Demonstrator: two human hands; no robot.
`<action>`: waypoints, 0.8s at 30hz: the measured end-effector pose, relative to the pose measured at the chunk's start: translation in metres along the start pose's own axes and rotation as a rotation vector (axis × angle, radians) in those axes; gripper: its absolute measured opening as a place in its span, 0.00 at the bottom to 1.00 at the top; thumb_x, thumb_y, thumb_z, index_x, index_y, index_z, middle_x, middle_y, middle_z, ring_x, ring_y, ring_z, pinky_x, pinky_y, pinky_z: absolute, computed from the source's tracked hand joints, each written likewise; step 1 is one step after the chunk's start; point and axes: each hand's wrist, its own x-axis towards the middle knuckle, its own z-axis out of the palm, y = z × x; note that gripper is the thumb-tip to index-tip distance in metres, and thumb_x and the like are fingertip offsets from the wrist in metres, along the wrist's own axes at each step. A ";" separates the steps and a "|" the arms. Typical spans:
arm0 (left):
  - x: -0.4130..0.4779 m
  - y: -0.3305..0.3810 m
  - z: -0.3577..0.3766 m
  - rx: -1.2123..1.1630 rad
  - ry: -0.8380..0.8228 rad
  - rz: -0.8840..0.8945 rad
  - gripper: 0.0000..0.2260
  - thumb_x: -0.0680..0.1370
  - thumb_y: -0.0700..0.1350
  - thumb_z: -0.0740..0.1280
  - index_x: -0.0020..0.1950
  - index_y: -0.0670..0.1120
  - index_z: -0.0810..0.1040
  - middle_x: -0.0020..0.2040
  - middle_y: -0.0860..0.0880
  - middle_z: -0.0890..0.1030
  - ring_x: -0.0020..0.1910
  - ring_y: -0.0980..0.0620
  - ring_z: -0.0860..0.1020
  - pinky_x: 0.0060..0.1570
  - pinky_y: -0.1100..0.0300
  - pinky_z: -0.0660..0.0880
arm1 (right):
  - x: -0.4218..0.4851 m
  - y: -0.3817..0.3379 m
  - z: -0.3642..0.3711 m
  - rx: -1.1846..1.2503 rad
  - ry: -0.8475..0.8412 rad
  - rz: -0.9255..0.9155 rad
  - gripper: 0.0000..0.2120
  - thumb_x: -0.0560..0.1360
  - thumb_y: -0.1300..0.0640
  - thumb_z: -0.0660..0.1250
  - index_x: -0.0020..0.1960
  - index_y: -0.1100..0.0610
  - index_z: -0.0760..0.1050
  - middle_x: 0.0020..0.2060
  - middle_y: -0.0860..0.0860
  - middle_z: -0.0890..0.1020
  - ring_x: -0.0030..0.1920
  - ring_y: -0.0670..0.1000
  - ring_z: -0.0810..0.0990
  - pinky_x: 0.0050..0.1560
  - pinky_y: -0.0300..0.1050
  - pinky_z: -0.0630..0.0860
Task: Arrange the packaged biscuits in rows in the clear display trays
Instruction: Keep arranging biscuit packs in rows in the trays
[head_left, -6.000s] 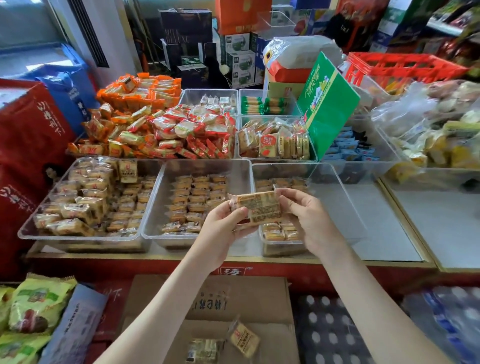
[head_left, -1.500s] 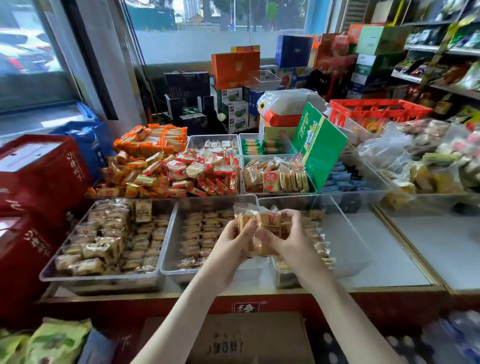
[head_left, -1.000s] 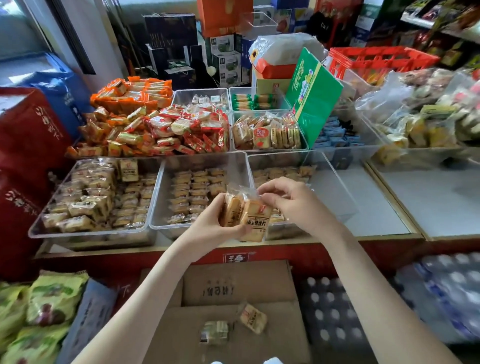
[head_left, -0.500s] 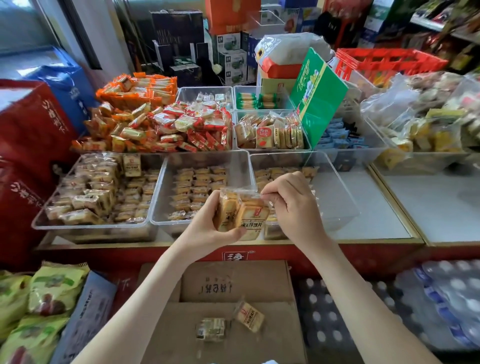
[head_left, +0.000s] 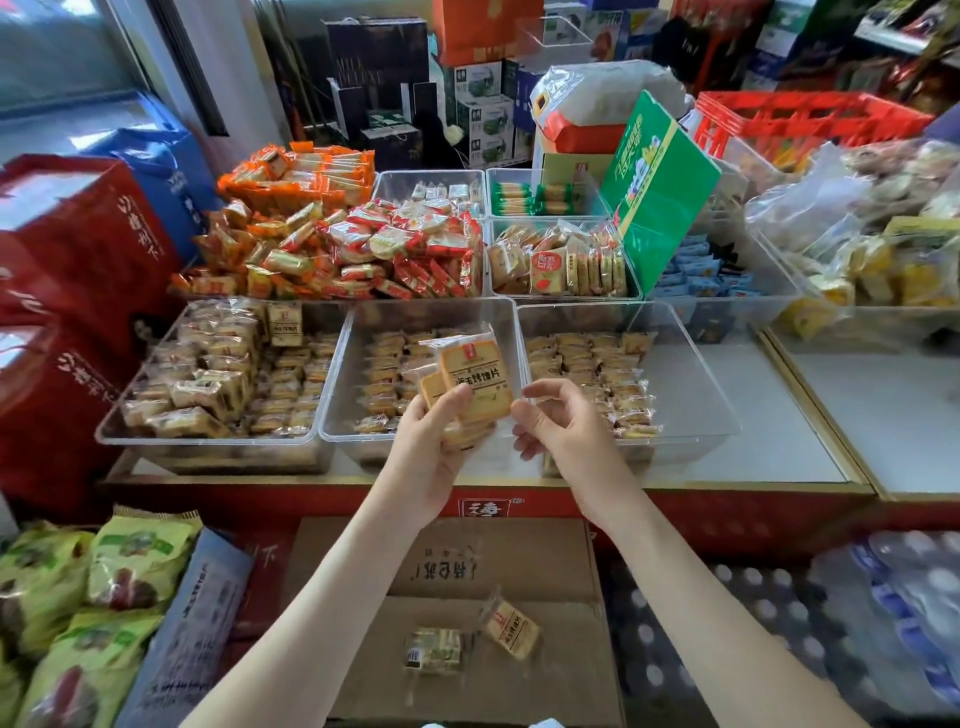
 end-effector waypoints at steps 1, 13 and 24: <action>0.000 -0.001 0.002 -0.013 -0.004 -0.001 0.22 0.73 0.47 0.68 0.65 0.41 0.74 0.56 0.42 0.83 0.53 0.46 0.83 0.54 0.57 0.80 | 0.000 0.001 0.001 0.128 -0.028 0.022 0.15 0.73 0.52 0.69 0.56 0.57 0.74 0.39 0.53 0.82 0.39 0.50 0.80 0.42 0.42 0.77; -0.001 -0.008 0.015 -0.008 -0.023 -0.028 0.20 0.72 0.49 0.68 0.63 0.45 0.76 0.55 0.46 0.84 0.54 0.49 0.82 0.57 0.56 0.78 | 0.002 0.004 -0.001 0.451 0.079 -0.026 0.11 0.75 0.70 0.66 0.52 0.57 0.75 0.40 0.51 0.77 0.41 0.48 0.76 0.43 0.40 0.76; 0.008 -0.011 0.009 -0.008 0.129 -0.010 0.18 0.74 0.46 0.70 0.63 0.47 0.74 0.57 0.46 0.83 0.56 0.48 0.82 0.53 0.57 0.78 | -0.001 0.008 -0.008 -0.054 0.139 -0.061 0.13 0.77 0.63 0.68 0.58 0.53 0.69 0.44 0.50 0.78 0.46 0.46 0.78 0.51 0.40 0.77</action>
